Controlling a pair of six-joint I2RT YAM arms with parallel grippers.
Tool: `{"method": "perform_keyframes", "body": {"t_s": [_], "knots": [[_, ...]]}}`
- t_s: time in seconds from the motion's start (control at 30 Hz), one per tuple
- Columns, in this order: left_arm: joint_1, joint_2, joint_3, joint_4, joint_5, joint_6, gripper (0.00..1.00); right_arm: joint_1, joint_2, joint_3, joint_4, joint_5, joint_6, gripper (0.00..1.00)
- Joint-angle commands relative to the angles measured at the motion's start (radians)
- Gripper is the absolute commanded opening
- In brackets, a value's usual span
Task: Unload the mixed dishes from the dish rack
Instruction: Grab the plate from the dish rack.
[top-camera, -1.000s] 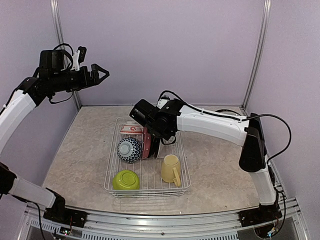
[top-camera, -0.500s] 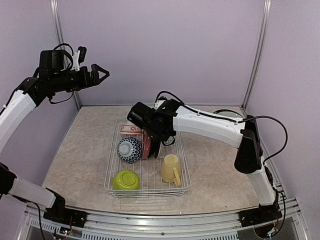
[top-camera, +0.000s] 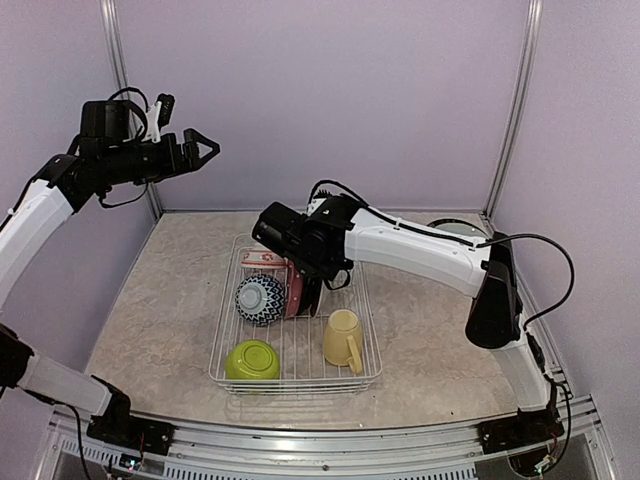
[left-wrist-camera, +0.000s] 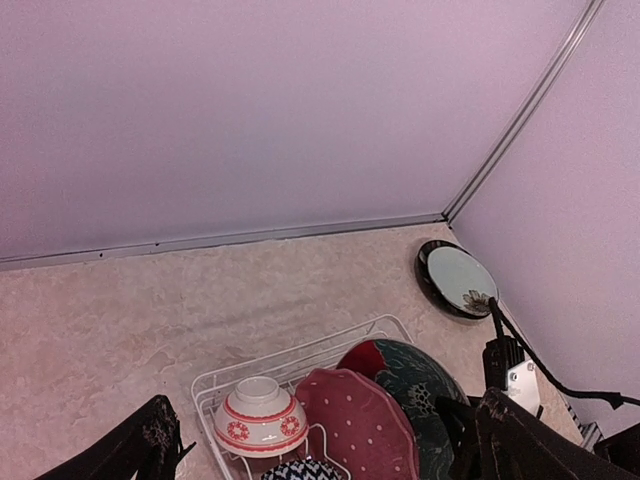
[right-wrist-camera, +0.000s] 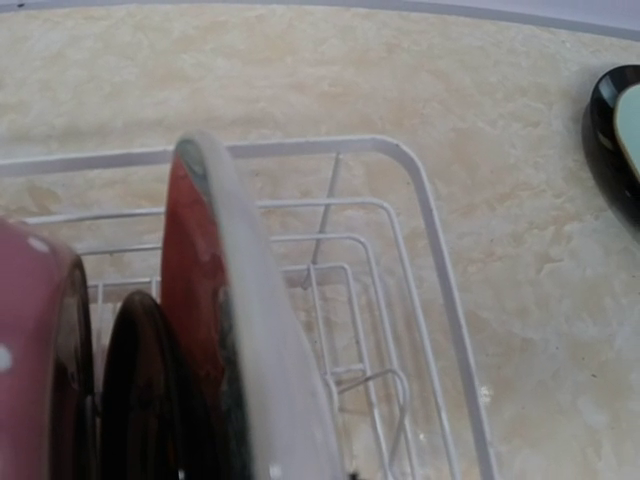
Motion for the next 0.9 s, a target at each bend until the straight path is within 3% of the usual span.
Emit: {"method": "perform_keyframes", "body": {"t_s": [0.0,0.43,0.87], "knots": [[-0.007,0.016,-0.012,0.009,0.015,0.003,0.99,0.019,-0.06,0.058,-0.053,0.126,-0.001,0.0],[-0.007,0.031,-0.012,0.008,0.01,0.001,0.99,0.026,-0.157,0.015,-0.052,0.168,-0.061,0.0],[-0.006,0.049,-0.01,0.005,0.015,0.0,0.99,0.02,-0.255,-0.1,0.11,0.15,-0.186,0.0]]}}
